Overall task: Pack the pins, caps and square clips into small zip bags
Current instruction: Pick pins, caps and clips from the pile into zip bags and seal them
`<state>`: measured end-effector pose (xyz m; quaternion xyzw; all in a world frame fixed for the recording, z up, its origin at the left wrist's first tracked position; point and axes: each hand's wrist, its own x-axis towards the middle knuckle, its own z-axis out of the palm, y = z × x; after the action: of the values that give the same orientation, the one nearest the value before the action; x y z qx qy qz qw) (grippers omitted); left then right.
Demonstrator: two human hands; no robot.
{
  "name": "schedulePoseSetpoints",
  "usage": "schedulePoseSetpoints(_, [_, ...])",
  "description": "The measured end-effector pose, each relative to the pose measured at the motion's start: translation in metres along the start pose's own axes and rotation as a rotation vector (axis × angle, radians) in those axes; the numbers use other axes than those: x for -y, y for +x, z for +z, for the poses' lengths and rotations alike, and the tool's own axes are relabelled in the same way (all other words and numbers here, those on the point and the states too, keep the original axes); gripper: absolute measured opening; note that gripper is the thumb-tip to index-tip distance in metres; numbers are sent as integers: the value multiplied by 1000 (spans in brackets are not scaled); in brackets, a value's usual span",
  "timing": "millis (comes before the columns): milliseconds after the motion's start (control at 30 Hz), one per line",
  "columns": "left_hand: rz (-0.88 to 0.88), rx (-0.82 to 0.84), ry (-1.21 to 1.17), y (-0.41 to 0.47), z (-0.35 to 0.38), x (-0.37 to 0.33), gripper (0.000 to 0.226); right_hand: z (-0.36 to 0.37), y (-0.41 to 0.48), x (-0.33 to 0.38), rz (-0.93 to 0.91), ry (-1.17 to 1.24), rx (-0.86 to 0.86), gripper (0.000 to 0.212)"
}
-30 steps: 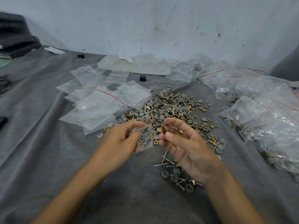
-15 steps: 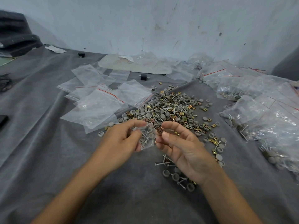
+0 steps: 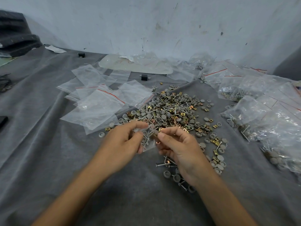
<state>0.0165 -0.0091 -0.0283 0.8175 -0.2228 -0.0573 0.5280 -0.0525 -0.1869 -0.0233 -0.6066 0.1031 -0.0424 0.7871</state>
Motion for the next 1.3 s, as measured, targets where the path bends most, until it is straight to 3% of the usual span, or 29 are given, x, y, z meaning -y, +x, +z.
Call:
schedulePoseSetpoints(167, [1, -1, -25, 0, -1, 1, 31, -3, -1, 4, 16, -5, 64, 14])
schedulePoseSetpoints(333, [3, 8, -52, 1, -3, 2, 33, -28, 4, 19, -89, -115, -89, 14])
schedulePoseSetpoints(467, [-6, 3, -79, 2, -4, 3, 34, -47, 8, 22, -221, -591, -216, 12])
schedulePoseSetpoints(567, [-10, 3, -81, 2, -3, 5, 37, -50, 7, 20, -269, -1016, -109, 9])
schedulePoseSetpoints(633, [-11, 3, -81, 3, -3, 5, 37, -48, 6, 17, -284, -1183, -14, 10])
schedulePoseSetpoints(733, [-9, 4, -81, 3, -3, 4, 38, -44, 9, 13, -279, -1348, -12, 12])
schedulePoseSetpoints(1000, [-6, 6, -80, 2, -5, 4, 39, -45, 8, 13, -234, -1419, 40, 5])
schedulePoseSetpoints(1200, [-6, -1, -44, 1, -4, 4, 36, -44, 7, 10, -284, -1433, -28, 16])
schedulePoseSetpoints(1300, [1, 3, -19, 0, -2, 2, 33, -37, 7, 8, -367, -1190, -72, 14])
